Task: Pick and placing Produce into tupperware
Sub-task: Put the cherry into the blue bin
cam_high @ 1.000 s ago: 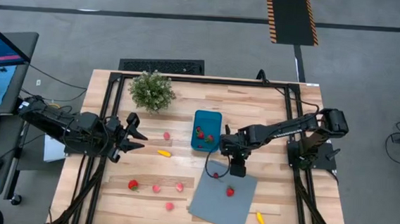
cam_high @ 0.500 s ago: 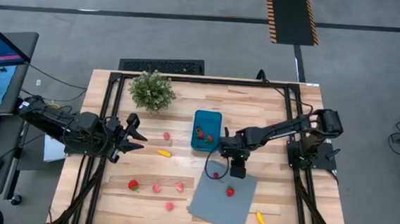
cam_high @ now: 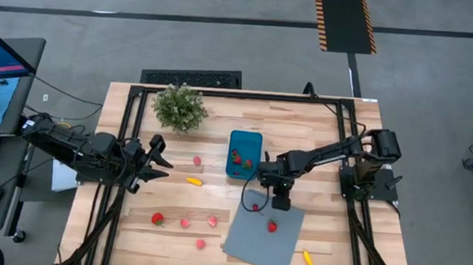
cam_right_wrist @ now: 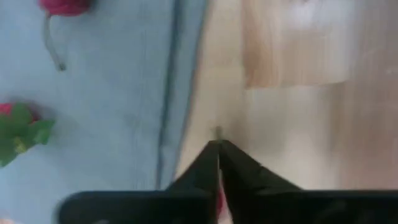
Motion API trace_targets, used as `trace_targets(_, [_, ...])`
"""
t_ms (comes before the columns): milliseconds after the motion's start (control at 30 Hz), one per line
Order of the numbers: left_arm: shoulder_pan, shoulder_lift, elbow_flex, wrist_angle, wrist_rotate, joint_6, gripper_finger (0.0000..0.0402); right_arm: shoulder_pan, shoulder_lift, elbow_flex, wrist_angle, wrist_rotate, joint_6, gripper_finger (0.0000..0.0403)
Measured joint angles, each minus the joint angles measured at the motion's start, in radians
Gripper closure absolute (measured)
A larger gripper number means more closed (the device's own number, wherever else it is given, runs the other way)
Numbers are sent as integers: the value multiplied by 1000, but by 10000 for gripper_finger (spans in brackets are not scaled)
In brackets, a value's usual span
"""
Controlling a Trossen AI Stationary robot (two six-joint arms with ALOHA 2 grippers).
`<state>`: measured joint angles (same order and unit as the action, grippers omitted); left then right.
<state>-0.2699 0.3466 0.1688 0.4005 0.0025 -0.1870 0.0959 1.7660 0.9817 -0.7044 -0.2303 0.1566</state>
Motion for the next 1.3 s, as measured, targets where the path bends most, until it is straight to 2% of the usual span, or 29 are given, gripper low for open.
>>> trace_targets(267, [0, 0, 0, 0, -8, 7, 288, -7, -38, 1, -43, 33, 29, 392])
trace_targets(400, [0, 0, 0, 0, -11, 11, 288, -7, -111, 13, -41, 108, 45, 391])
trace_targets(700, [0, -22, 0, 43, -81, 44, 288, -17, -462, 17, 60, 339, 138, 392])
trace_targets(1000, [0, -55, 0, 66, -115, 24, 288, 45, -777, 9, 106, 552, 195, 392])
trace_targets(1100, [0, -54, 0, 65, -123, 12, 288, 81, -853, -38, 234, 580, 241, 392])
trace_targets(1300, [0, -54, 0, 62, -123, 6, 288, 161, -1019, -227, 506, 632, 289, 392])
